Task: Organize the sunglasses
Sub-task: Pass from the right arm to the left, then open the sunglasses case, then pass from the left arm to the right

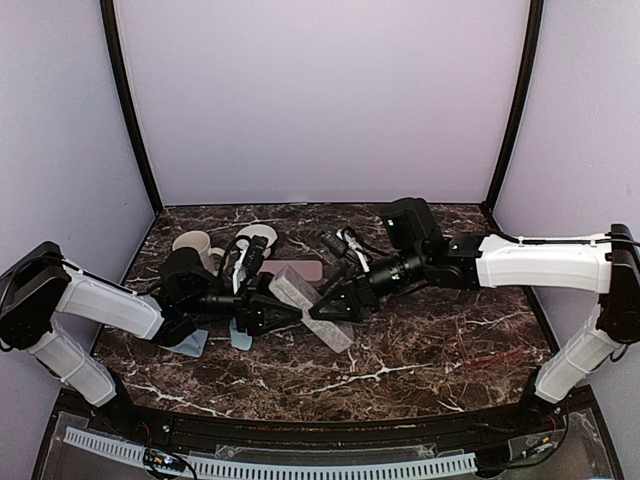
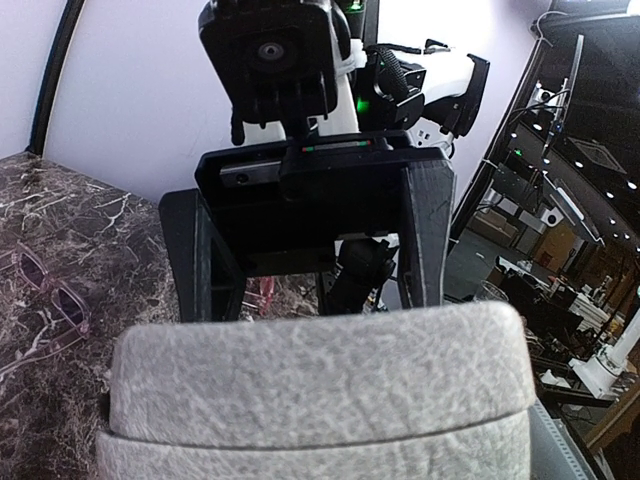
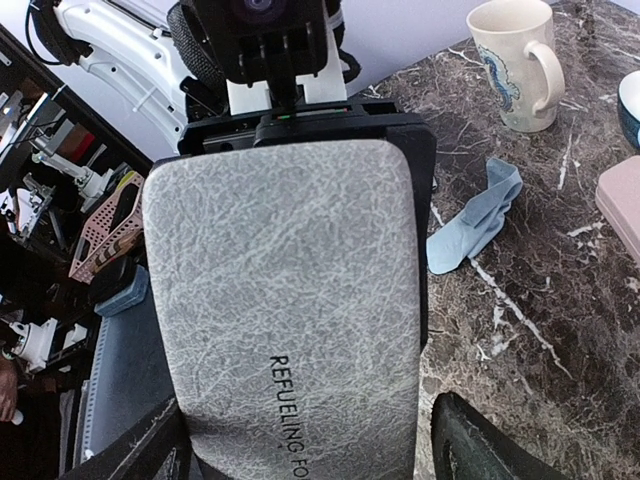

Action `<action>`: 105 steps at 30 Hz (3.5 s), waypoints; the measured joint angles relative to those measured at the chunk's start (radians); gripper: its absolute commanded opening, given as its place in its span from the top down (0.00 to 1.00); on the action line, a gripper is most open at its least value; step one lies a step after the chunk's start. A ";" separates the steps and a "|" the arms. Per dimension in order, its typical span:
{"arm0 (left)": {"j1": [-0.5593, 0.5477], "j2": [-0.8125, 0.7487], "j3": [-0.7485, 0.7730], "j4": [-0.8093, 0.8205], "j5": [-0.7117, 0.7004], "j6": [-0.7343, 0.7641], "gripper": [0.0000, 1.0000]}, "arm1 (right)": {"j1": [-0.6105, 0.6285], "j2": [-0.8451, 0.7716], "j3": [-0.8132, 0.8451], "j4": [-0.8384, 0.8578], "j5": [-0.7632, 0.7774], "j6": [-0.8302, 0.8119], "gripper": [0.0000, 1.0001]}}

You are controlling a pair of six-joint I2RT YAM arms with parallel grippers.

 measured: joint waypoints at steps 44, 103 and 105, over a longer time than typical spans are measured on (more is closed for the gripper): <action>0.000 0.022 0.000 0.005 0.010 -0.020 1.00 | 0.000 0.013 -0.026 0.014 -0.017 -0.041 0.30; -0.035 -0.117 0.074 -0.379 -0.027 0.120 1.00 | -0.115 -0.041 0.018 -0.204 0.076 -0.117 0.53; -0.035 -0.108 0.076 -0.382 -0.031 0.120 1.00 | -0.106 -0.041 0.024 -0.221 0.098 -0.132 0.54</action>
